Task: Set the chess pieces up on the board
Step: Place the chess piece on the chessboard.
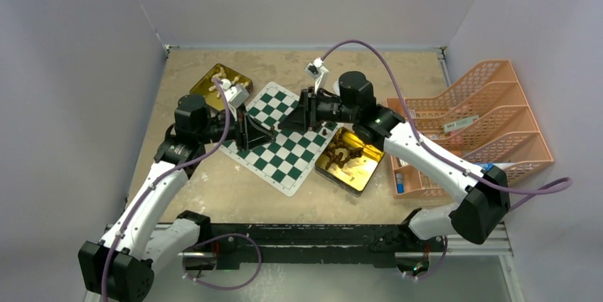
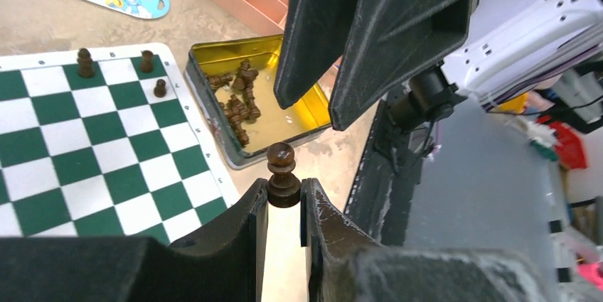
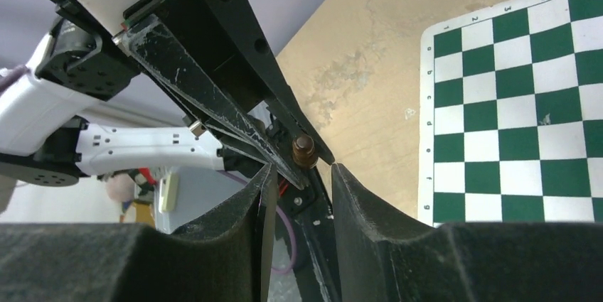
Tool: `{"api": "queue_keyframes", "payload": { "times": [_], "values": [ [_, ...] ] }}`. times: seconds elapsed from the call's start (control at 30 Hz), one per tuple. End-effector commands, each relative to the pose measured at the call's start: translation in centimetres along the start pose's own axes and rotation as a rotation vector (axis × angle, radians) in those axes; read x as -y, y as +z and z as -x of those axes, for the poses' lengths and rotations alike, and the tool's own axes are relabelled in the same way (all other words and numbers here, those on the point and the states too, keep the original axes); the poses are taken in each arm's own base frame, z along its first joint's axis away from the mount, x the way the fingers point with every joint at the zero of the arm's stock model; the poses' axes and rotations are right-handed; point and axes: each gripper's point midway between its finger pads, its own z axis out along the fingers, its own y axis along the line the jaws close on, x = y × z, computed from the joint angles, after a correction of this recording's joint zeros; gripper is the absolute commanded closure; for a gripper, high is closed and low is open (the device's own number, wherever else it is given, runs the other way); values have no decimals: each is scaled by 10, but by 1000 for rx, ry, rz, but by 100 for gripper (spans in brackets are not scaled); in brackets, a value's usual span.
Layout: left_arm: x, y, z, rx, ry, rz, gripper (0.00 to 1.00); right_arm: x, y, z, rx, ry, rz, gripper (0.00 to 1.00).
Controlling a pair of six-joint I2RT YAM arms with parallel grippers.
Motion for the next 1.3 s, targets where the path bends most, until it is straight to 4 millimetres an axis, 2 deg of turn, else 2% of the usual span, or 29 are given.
{"api": "queue_keyframes", "payload": {
  "times": [0.0,0.37,0.5,0.8,0.9,1.07,1.27],
  "values": [
    [1,-6,5,-9,251,-8,100,-2,5,-6,-101,-106,25,64],
    [-6,-8,-5,-12,354,11,100,3,20,-16,-193,-82,60,66],
    [-10,-8,-7,-16,355,24,100,0,25,-18,-199,-72,84,64],
    [-19,-9,-14,-33,351,65,100,-10,20,5,-129,-101,54,63],
    [-19,-10,-15,-32,352,65,100,-13,20,7,-125,-96,64,63],
    [-17,-10,-15,-31,354,60,100,-9,28,-1,-163,-80,82,68],
    [-17,-10,-16,-33,352,55,100,-11,41,-13,-204,-68,120,69]
  ]
}}
